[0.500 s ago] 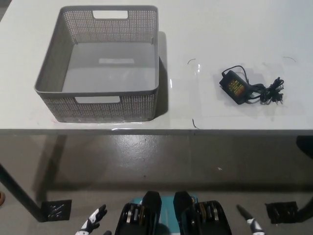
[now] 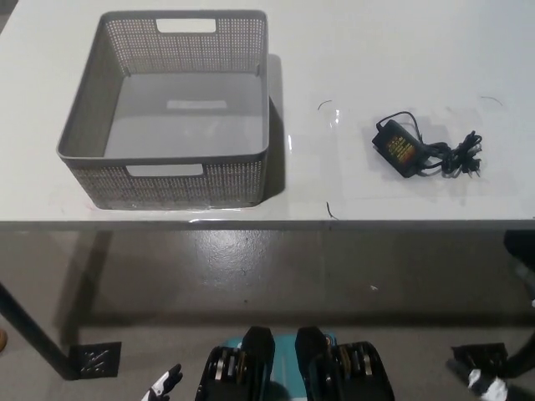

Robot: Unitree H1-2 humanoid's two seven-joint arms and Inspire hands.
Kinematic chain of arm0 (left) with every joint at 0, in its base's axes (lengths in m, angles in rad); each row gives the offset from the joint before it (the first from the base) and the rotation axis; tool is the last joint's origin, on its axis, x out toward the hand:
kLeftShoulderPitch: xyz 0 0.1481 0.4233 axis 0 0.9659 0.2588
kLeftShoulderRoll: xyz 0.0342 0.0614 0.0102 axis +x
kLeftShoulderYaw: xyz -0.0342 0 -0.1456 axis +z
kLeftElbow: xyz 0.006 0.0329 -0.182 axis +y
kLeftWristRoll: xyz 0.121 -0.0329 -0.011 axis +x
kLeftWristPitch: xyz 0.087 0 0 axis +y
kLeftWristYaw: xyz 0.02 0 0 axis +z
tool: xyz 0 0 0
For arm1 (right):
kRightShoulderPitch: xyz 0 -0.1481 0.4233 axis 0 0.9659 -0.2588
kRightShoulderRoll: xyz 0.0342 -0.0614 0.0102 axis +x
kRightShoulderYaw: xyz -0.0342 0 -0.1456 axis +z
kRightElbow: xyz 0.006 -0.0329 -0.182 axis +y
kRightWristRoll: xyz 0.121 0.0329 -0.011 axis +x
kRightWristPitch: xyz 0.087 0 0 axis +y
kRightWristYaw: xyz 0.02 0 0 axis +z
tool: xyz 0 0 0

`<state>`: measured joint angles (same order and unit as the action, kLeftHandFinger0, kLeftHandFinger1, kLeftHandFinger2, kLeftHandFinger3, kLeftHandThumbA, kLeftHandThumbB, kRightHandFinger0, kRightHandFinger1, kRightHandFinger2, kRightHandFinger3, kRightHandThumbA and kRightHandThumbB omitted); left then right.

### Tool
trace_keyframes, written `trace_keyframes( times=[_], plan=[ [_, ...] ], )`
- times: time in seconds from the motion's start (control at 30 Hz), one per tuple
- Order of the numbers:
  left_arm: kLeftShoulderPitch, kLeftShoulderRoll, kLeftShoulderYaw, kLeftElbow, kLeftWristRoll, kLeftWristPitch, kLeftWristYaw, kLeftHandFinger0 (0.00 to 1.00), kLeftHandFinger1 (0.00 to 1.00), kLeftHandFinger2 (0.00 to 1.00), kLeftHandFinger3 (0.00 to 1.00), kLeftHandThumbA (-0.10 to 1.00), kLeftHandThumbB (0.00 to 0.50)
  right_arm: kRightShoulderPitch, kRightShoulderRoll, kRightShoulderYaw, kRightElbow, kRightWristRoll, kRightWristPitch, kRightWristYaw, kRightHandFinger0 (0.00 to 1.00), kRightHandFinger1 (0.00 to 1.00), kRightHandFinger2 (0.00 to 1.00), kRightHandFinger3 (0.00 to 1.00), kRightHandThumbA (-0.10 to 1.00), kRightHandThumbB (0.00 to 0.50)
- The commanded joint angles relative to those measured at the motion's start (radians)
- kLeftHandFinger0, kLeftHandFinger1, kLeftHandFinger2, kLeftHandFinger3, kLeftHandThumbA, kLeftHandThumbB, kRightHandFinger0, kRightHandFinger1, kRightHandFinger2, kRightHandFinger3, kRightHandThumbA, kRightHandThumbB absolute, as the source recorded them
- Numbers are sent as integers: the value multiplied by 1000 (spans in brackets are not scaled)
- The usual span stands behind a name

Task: Use the right hand to pick up a black power cord and place it into a container on the left hand side

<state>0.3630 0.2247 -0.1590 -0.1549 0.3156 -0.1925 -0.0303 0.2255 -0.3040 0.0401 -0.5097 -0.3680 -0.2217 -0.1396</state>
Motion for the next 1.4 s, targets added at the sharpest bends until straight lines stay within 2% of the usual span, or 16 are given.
trace_keyframes(
  times=[0.0,0.07,0.13,0.27,0.37,0.4,0.47,0.5,0.8,1.0,1.03,1.13,1.23,1.37],
  plan=[
    [-13,10,-2,-36,20,-44,-3,1000,1000,1000,1000,910,217,-156,-55,-79,-76,-9,176,97,1000,1000,1000,1000,964,483],
    [-13,10,-2,-36,20,-44,-3,1000,1000,1000,1000,911,218,-158,-52,-84,-79,-9,183,106,1000,1000,1000,1000,965,483],
    [-25,14,-2,-32,17,-41,-10,1000,1000,1000,1000,909,221,-295,-98,-105,-32,-31,243,144,1000,1000,1000,1000,869,492],
    [-42,15,-1,-31,37,-35,-6,1000,1000,1000,1000,916,219,-467,-132,-98,76,-38,292,183,1000,1000,1000,1000,789,489],
    [-53,11,-5,-23,30,-33,-11,1000,1000,1000,1000,902,216,-555,-147,-83,137,-36,331,213,1000,1000,1000,1000,799,474],
    [-58,9,-8,-19,33,-31,-12,1000,1000,1000,1000,903,223,-600,-154,-75,175,-40,351,225,1000,1000,1000,1000,822,491],
    [-61,8,-9,-20,43,-21,-12,1000,1000,1000,1000,910,232,-653,-157,-63,230,-54,354,227,1000,1000,1000,1000,834,495],
    [-56,9,-9,-22,44,-20,-13,1000,1000,1000,1000,908,225,-687,-159,-54,270,-57,350,229,1000,1000,1000,1000,834,479],
    [-42,10,-5,-26,44,-19,-17,1000,1000,1000,1000,898,217,-926,-155,33,546,-117,338,231,1000,1000,1000,1000,826,494],
    [-29,11,0,-22,45,-29,-12,1000,1000,1000,1000,895,214,-1078,-139,115,766,-150,423,279,1000,1000,1000,1000,811,500],
    [-25,12,0,-20,50,-35,-8,1000,1000,1000,1000,892,208,-1101,-134,133,805,-149,454,302,1000,1000,1000,1000,762,500],
    [-21,11,4,-25,46,-36,-6,1000,1000,1000,1000,878,203,-1150,-119,174,905,-157,457,314,1000,1000,1000,1000,786,500],
    [-26,8,5,-20,39,-40,-6,1000,1000,1000,1000,886,222,-1202,-100,225,1017,-183,460,313,1000,1000,1000,1000,837,500],
    [-30,8,6,-6,37,-54,-2,1000,1000,1000,1000,906,241,-1247,-74,273,1135,-196,462,304,1000,1000,1000,1000,819,500]
  ],
)
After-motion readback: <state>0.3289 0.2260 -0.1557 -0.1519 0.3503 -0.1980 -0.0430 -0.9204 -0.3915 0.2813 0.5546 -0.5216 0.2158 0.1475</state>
